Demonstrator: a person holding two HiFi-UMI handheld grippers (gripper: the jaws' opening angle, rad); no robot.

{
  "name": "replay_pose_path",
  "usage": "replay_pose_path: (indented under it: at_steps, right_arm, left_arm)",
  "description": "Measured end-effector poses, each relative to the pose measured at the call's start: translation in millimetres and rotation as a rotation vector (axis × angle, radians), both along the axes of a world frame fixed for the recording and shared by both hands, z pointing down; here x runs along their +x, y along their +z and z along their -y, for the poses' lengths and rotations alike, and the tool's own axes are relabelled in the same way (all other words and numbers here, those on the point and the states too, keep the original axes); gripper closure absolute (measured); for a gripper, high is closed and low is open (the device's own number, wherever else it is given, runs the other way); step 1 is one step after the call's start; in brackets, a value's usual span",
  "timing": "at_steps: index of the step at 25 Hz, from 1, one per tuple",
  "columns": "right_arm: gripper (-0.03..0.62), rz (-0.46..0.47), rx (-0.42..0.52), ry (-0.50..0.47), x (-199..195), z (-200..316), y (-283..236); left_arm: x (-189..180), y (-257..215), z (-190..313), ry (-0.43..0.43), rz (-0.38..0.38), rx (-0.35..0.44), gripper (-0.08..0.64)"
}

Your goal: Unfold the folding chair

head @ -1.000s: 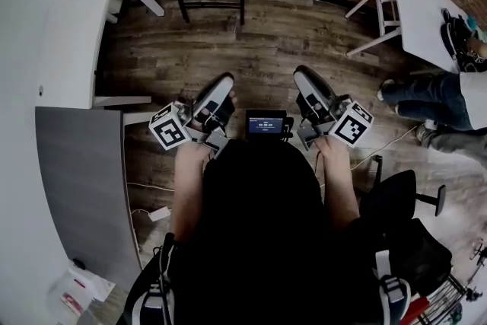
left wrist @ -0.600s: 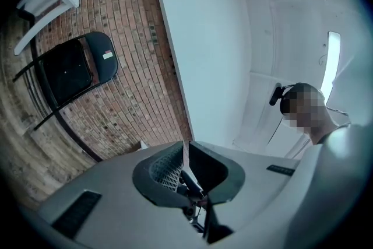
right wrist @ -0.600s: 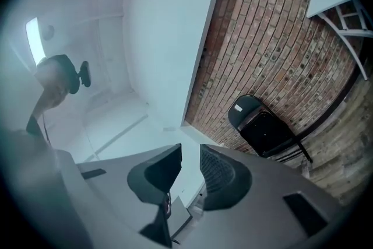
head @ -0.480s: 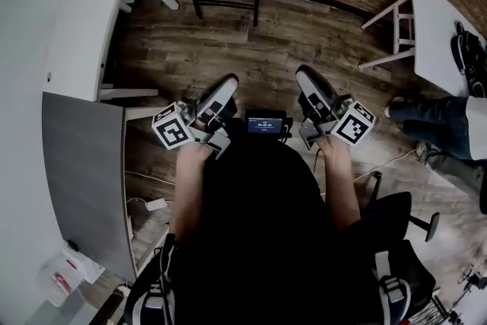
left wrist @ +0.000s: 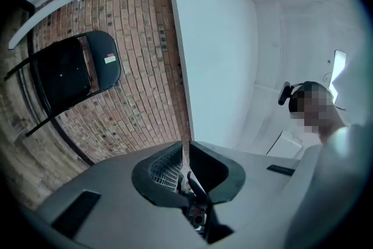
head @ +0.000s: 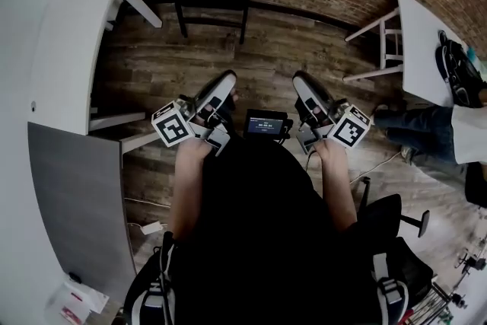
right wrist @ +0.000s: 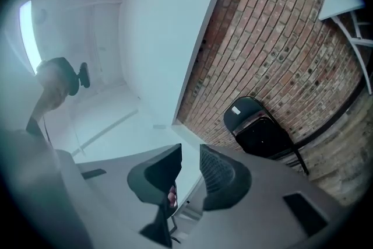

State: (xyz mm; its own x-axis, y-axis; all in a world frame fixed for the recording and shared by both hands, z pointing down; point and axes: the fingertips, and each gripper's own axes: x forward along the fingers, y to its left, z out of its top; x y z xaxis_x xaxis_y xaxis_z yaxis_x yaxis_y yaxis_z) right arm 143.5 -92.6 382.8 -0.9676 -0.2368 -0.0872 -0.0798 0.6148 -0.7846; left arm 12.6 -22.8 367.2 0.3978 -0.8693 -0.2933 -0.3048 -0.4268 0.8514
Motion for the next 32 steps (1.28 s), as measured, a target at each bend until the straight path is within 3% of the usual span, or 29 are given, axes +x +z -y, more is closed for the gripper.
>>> replay_pose_path:
  at_steps: [5,12,17,27,32]
  right_arm:
    - [0.511,-0.025,0.029,0.045,-39.0,27.7,-16.3]
    - [0.511,-0.070,0.033,0.088,-74.4,43.3,-15.1]
    - [0.511,-0.084,0.014,0.097,-97.3,48.7,-9.3]
    - [0.511,-0.074,-0.001,0.060,-128.9,81.1,-2.5]
    - [0.511,-0.042,-0.020,0.003,-148.6,111.9,8.5]
  left_arm:
    - [-40.3,-6.5,34.9,0.034,-0.020,0.023,0.535]
    - [-72.2,4.7,57.4,0.084,-0.043,-0.008,0.535]
    - [-96.8,10.6,64.8,0.070,-0.037,-0.041,0.535]
    - [-119.1,16.1,90.6,0.075,-0.053,-0.035,0.535]
    - [-134.6,17.7,112.6,0.038,-0.048,-0.024,0.535]
